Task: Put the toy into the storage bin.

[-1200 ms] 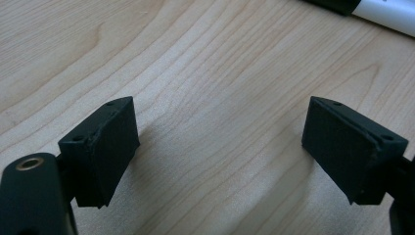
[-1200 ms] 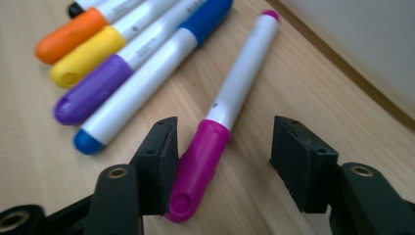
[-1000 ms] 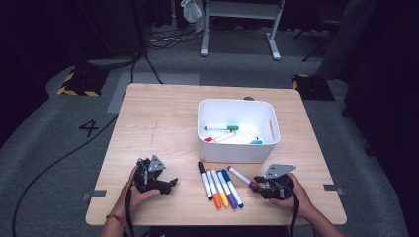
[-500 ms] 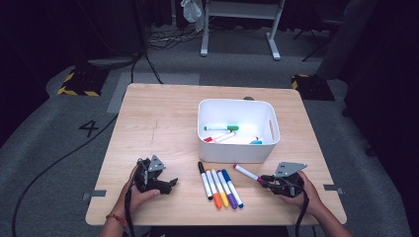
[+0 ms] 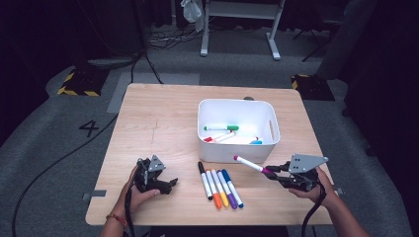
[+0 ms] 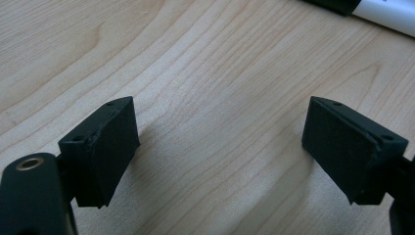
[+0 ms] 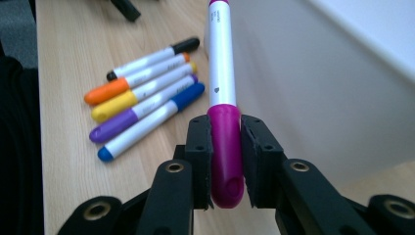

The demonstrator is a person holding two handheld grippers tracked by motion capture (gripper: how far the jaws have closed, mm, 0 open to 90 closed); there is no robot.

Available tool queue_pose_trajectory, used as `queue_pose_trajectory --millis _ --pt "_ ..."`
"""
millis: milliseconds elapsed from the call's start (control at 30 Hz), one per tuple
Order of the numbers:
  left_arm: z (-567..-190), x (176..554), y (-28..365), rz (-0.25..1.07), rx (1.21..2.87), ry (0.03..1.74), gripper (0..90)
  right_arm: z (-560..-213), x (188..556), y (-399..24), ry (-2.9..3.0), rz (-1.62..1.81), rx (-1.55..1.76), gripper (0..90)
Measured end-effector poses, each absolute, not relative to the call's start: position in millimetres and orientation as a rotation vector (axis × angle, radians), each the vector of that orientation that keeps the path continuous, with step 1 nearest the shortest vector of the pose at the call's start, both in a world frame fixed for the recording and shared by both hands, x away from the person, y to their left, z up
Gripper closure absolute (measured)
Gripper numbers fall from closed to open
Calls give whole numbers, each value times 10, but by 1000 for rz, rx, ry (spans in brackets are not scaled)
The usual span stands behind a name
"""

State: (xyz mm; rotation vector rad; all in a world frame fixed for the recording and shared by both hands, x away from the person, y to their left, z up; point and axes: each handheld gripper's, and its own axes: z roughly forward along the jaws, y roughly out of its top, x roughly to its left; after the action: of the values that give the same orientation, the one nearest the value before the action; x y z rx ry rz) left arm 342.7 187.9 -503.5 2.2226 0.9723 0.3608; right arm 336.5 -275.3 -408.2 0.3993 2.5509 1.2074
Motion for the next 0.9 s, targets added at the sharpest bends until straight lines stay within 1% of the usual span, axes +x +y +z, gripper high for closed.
queue_pose_trajectory --millis 33,200,467,700,900 --pt "-5035 3427 1878 361 2222 973 137 -3978 3386 -2759 2532 1220 377 750" --pt "-5035 3427 1879 359 2223 973 137 -3710 3442 -2762 2497 1242 327 750" --pt "-5035 3427 1879 358 2222 972 137 -3378 3686 -2720 2470 1237 297 750" --pt "-5035 3428 1879 360 2223 972 137 -3262 3927 -2637 2492 1210 282 750" --pt "-5034 3427 1879 358 2223 973 137 -3303 4150 -2543 2538 1146 299 750"
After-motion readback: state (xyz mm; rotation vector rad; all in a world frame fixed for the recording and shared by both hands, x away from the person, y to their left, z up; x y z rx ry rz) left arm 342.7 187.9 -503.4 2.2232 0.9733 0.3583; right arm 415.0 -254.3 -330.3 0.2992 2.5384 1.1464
